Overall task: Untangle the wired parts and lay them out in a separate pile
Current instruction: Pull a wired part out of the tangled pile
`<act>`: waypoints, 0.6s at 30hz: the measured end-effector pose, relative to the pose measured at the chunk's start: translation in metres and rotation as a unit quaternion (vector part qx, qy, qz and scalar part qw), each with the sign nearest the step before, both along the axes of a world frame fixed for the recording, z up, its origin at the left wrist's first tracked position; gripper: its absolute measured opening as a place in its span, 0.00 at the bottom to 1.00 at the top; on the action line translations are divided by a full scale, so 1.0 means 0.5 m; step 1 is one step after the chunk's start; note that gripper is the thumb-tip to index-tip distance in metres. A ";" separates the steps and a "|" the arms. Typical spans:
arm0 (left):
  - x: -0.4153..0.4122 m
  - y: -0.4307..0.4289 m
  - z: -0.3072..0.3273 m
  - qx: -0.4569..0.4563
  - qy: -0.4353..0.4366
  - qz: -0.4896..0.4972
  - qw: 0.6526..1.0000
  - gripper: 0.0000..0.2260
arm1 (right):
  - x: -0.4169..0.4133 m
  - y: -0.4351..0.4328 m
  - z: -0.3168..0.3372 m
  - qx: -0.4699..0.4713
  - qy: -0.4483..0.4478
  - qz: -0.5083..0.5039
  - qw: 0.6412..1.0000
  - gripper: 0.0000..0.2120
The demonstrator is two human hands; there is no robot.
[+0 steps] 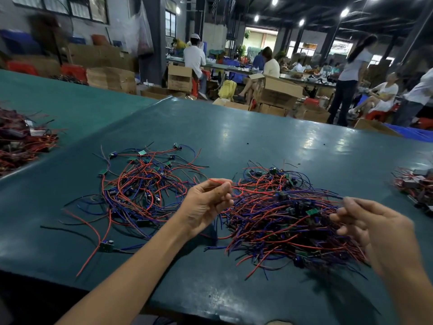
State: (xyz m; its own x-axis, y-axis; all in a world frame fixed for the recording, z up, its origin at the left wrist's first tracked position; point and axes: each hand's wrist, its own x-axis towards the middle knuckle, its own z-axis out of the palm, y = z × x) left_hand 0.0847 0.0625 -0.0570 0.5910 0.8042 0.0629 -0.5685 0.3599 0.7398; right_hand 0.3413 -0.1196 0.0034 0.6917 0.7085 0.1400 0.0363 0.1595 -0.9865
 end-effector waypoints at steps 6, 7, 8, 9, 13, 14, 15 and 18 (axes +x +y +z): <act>0.076 -0.030 0.028 -0.025 0.050 -0.025 0.998 0.08 | 0.122 0.027 0.026 -0.025 0.096 -0.017 0.995 0.05; 0.088 -0.032 0.030 -0.036 0.068 -0.021 0.997 0.08 | 0.135 0.035 0.021 -0.025 0.117 -0.031 0.992 0.05; 0.097 -0.034 0.030 -0.049 0.088 -0.016 0.995 0.08 | 0.145 0.042 0.016 -0.028 0.136 -0.044 0.989 0.04; 0.105 -0.036 0.028 -0.061 0.108 -0.010 0.992 0.08 | 0.153 0.049 0.010 -0.032 0.153 -0.052 0.986 0.04; 0.115 -0.038 0.020 -0.098 0.156 0.003 0.983 0.06 | 0.164 0.063 -0.008 -0.045 0.199 -0.070 0.976 0.02; 0.113 -0.038 0.019 -0.099 0.168 0.008 0.981 0.06 | 0.163 0.063 -0.010 -0.048 0.207 -0.074 0.974 0.03; 0.110 -0.036 0.018 -0.096 0.180 0.012 0.979 0.06 | 0.160 0.064 -0.012 -0.055 0.212 -0.078 0.973 0.04; 0.099 -0.028 0.019 -0.085 0.211 0.030 0.973 0.06 | 0.154 0.062 -0.019 -0.074 0.222 -0.087 0.968 0.03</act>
State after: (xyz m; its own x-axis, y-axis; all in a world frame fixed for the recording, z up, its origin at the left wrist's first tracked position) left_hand 0.1340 0.0485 -0.0474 0.4875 0.8150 -0.3131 -0.2499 0.4739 0.8444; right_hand 0.4181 -0.0887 -0.0059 0.7714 0.5646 -0.2935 -0.3837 0.0447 -0.9224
